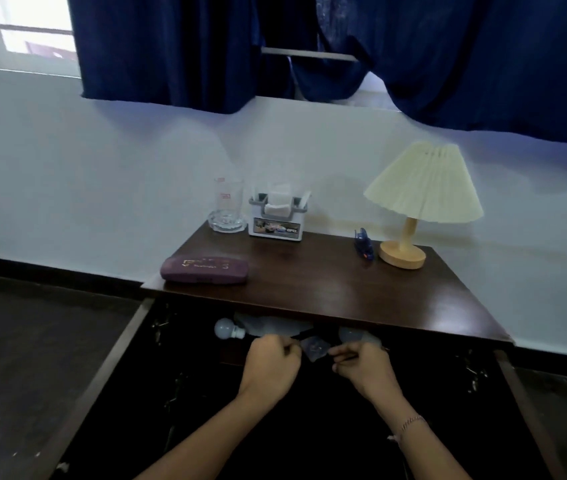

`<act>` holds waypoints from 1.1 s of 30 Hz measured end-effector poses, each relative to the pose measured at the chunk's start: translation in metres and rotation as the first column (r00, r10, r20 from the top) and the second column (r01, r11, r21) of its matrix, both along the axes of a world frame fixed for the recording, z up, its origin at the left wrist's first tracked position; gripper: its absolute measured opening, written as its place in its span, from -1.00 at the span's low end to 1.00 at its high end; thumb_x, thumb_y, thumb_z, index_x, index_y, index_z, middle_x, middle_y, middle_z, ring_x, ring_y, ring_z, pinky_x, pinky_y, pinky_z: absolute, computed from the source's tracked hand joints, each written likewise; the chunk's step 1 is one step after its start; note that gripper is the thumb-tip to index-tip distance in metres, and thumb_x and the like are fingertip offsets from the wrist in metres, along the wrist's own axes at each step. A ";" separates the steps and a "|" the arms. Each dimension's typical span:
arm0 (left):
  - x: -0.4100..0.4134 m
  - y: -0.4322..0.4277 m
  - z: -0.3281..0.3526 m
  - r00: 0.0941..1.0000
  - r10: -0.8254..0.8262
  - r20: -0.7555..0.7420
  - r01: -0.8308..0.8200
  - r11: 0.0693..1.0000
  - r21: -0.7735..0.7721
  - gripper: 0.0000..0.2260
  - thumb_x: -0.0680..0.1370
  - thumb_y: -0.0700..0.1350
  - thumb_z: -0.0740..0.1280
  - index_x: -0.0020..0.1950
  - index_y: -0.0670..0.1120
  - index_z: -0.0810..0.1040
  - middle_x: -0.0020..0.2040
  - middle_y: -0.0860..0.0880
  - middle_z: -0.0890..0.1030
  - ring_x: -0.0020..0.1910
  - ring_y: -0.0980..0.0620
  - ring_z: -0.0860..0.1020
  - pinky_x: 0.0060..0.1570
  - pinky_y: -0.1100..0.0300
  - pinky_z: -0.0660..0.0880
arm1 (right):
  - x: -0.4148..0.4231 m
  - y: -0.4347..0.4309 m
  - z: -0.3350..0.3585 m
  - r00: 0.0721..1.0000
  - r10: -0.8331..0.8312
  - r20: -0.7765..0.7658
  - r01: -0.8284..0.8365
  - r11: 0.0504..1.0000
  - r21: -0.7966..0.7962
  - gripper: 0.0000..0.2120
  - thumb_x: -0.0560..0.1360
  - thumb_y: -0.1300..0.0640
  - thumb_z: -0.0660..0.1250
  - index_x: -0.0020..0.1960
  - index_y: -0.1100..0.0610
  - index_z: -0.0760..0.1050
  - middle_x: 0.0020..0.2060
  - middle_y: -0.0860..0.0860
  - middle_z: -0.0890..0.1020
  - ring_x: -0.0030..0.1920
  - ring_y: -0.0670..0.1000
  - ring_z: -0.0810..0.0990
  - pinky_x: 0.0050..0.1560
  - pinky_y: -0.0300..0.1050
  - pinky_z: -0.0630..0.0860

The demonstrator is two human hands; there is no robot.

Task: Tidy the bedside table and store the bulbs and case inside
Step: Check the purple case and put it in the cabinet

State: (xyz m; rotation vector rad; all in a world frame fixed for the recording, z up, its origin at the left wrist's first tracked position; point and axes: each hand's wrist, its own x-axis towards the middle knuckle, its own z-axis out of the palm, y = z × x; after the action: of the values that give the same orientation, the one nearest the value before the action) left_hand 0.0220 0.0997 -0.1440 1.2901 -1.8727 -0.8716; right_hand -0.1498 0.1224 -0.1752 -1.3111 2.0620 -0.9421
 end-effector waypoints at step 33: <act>0.140 -0.116 0.053 0.872 0.479 -0.102 -0.485 0.873 -0.049 -0.58 0.45 -0.40 0.24 0.31 -0.23 0.47 0.23 -0.21 0.57 0.21 -0.11 0.55 0.29 0.15 0.38 | 0.115 -0.118 0.084 0.989 0.144 -0.018 -0.142 0.933 -0.329 -0.72 0.25 0.29 0.53 -0.09 0.08 0.58 -0.08 0.05 0.60 -0.16 -0.10 0.54 -0.14 -0.39 0.50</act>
State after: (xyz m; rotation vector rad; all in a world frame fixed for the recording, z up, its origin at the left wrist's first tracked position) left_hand 0.1620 -0.0163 -0.0912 1.5530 -1.4009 -0.5728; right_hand -0.0345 0.0045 -0.0911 -1.6007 1.8266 -1.2619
